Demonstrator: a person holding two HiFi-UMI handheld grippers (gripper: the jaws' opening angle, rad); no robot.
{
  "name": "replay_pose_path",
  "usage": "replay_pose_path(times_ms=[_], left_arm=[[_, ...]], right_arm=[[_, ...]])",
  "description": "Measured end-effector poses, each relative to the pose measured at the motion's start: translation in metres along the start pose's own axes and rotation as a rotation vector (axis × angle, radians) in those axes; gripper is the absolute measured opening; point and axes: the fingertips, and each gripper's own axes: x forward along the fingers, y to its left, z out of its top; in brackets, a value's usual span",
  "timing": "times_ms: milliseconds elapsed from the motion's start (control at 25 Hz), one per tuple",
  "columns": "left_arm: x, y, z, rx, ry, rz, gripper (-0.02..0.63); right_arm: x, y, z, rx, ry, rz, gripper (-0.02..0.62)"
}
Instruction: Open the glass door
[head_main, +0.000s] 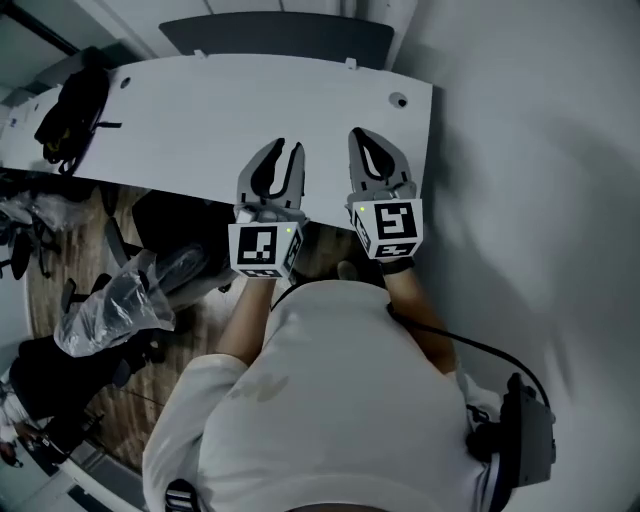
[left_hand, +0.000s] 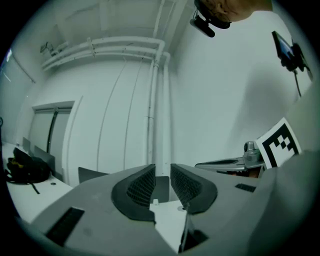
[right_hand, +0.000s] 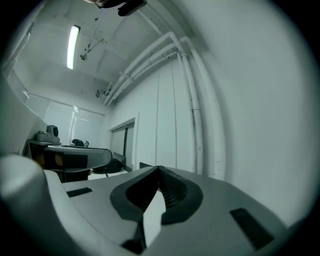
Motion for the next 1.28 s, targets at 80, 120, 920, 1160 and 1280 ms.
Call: replay_pose_path(times_ms=[80, 120, 920, 1160, 1280], left_arm=[[-0.024, 0.025, 0.015, 0.004, -0.015, 0.074, 0.095], [-0.04, 0.038, 0.022, 0.004, -0.02, 0.108, 0.095], [-0.492, 0.238, 0.12, 0.13, -0.111, 1.146, 0.095], [-0.607, 0.22, 0.117, 0.144, -0.059, 1.512, 0.095], [-0.653, 0.193, 0.122, 0.152, -0.071, 1.708, 0.095]], right_arm=[[0.012, 0.038, 0.014, -0.011, -0.012, 0.085, 0.002], [0.016, 0.06, 0.02, -0.016, -0.018, 0.123, 0.002], [-0.058, 0.602, 0.134, 0.064, -0.206, 1.284, 0.002], [-0.144, 0.682, 0.157, 0.071, -0.233, 1.636, 0.003], [-0.192, 0.704, 0.166, 0.106, -0.227, 1.837, 0.002]])
